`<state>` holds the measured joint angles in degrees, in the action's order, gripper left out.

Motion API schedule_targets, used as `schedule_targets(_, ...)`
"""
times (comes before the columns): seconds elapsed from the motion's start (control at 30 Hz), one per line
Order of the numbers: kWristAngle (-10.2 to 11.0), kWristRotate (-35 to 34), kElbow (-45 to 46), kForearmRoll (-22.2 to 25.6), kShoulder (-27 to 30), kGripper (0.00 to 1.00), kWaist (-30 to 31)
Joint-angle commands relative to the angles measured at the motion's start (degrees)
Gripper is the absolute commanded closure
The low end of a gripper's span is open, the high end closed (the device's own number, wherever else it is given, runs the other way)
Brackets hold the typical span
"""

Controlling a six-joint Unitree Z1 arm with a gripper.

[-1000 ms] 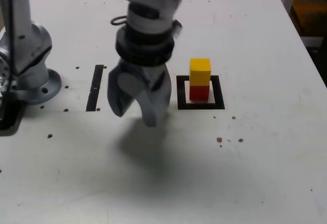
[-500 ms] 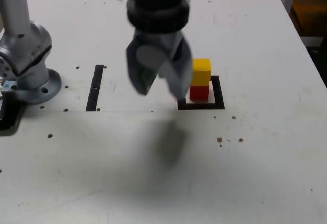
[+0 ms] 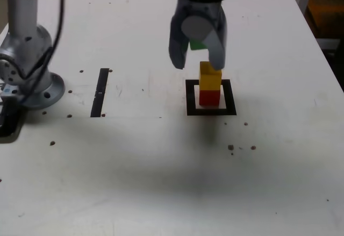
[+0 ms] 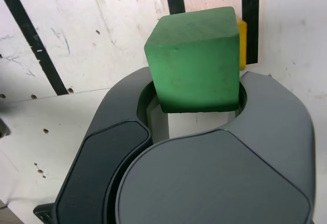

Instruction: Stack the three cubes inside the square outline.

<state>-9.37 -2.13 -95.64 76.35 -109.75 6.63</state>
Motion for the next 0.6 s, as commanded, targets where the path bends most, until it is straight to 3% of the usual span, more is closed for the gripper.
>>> schedule_targets(0.0, -0.04, 0.73, -1.14, 0.13, -1.02, 0.73, -0.75)
schedule_targets(0.57, -1.9, 1.93, -2.43, 0.32, -3.77, 0.73, -1.45)
